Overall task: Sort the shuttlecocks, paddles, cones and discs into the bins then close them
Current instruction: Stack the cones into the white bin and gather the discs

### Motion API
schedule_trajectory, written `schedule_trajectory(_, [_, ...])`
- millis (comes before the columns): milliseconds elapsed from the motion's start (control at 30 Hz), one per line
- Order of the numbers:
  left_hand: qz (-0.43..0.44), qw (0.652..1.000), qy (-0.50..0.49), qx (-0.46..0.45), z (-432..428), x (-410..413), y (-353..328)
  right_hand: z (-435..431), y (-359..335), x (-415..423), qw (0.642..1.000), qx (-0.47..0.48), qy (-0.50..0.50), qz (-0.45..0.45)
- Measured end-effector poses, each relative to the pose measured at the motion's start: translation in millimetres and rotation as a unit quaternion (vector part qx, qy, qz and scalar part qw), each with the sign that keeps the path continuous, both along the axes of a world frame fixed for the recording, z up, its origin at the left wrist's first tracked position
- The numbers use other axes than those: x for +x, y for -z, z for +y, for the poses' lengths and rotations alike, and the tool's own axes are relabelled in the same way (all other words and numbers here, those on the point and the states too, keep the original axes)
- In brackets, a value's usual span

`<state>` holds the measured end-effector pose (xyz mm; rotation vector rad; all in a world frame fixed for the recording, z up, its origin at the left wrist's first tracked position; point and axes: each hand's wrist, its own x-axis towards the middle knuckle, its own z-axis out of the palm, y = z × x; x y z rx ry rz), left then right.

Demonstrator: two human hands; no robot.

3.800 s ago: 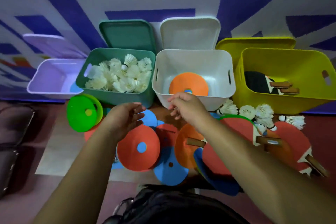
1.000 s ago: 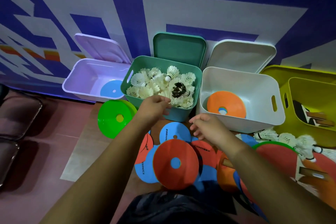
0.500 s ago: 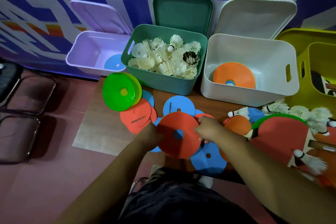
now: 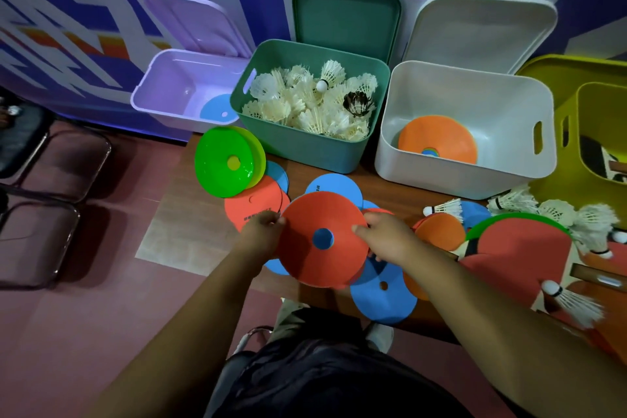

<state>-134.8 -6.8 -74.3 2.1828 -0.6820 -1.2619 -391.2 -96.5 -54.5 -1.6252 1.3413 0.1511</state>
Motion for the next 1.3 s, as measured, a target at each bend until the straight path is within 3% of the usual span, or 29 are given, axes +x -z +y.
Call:
schedule_trajectory(200, [0.089,0.991,-0.057,-0.079,-6.6,18.8,-24.5,-12.0,-29.1,15.0,0.998,0.012,0.034,-0.045])
schedule_trajectory(433, [0.13,0.978,-0.082,-0.139,-40.4,24.8,-62.7,-38.9,-69.7,21.9,0.982,-0.064,0.132,-0.116])
schedule_trajectory(733, [0.11,0.976,0.017,-0.187,-109.1,-20.9,-100.4,-70.0,-120.6,-23.3,0.909,-0.121,0.334,-0.218])
schedule_trajectory(967, [0.105,0.976,0.092,-0.165,-135.7,-48.6,-92.4,-103.0,-116.1,-83.1,0.85,-0.172,0.459,-0.193])
schedule_trajectory(1133, [0.092,0.981,0.101,-0.14,-132.8,-52.9,-84.9,-116.4,-109.1,-98.6,0.846,-0.168,0.483,-0.151])
schedule_trajectory(1300, [0.09,0.984,0.086,-0.129,-126.2,-49.4,-80.5,-120.9,-95.5,-96.8,0.853,-0.077,0.488,-0.167])
